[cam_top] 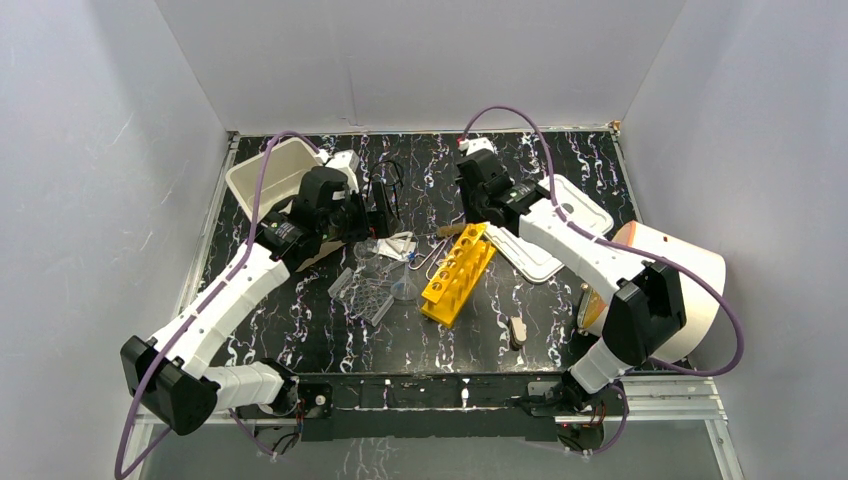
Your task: Organize the chemistry lab equipment
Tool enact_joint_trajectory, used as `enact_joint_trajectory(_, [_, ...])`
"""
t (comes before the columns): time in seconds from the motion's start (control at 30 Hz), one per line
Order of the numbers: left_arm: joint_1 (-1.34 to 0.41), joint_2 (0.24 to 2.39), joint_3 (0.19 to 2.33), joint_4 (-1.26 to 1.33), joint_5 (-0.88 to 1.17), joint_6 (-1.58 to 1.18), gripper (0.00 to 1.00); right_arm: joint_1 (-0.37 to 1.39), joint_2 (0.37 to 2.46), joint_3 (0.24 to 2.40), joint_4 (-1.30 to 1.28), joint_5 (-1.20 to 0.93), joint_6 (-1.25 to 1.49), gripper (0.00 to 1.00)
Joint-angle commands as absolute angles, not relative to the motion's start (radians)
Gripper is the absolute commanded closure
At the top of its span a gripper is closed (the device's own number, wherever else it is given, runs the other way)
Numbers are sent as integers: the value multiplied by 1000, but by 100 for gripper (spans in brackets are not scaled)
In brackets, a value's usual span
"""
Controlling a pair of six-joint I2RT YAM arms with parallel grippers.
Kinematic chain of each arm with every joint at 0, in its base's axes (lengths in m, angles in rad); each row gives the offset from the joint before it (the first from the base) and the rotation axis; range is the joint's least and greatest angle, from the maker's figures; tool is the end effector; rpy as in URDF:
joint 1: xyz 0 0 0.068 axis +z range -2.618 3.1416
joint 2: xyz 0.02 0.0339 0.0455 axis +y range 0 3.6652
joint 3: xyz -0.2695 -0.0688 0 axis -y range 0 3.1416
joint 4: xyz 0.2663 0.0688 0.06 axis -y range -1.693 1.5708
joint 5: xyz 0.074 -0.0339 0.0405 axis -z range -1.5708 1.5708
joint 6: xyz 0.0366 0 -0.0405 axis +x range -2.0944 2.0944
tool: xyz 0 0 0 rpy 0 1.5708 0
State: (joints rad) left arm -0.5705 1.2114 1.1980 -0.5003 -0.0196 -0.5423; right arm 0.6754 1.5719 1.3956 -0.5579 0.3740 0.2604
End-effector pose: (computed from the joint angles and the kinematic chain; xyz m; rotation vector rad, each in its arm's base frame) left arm 0.2433 -0.1553 0.3679 0.0180 2.1518 -0.6458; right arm 0.2996 0.2229 0.3230 -0.2768 2.2281 0.0707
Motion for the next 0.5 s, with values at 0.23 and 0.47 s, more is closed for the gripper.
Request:
enact_joint_trajectory(0.23, [-554,1205,1171,-468,-8,-520,2,678,1497,1218,-419,448,371,77])
enact_joint_trajectory(0.47, [-543,1216,1182,-466,-3,-507,2,678,1508,1247,-476,439,381,61])
